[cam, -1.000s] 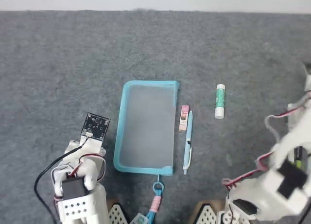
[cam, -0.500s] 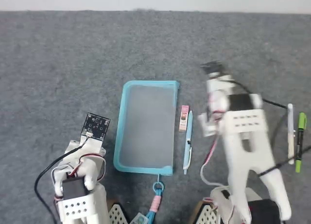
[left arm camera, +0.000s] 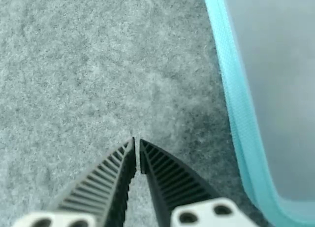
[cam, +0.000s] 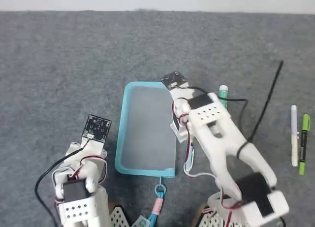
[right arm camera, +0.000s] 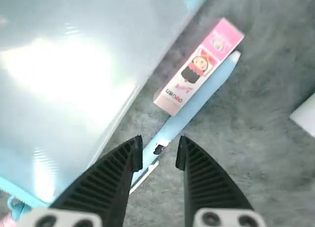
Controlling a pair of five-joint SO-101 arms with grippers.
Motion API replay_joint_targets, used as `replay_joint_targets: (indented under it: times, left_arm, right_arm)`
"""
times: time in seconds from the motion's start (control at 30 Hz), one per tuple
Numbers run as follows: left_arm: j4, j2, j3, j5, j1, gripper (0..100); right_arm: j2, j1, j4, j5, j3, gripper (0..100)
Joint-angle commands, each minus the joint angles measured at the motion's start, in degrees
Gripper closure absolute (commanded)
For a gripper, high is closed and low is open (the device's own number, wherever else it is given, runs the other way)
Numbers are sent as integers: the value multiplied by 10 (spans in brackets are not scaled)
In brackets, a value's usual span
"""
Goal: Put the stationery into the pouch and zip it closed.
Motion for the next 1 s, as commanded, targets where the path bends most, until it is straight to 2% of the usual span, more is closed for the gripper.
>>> replay_joint_targets:
  times: [0.0, 0.43, 0.53, 0.6, 0.8, 0.97]
  left_arm:
    - [2, -4, -3, -6, -4, 989]
    - [2, -4, -3, -6, -4, 989]
    - [2, -4, -3, -6, -4, 989]
    - [2, -4, -3, -6, -4, 989]
    - [2, -4, -3, -6, -4, 989]
    - [2, -4, -3, -6, -4, 989]
  right_arm:
    - [22, -2, -15, -24, -1, 879]
    - [11, -1, -109, -24, 110, 881]
    - [12, 3, -109, -24, 110, 939]
    - [12, 18, -110, -23, 107, 998]
    - [-3, 82, -102, -19, 101, 991]
    - [-79, 107, -60, 9, 99, 991]
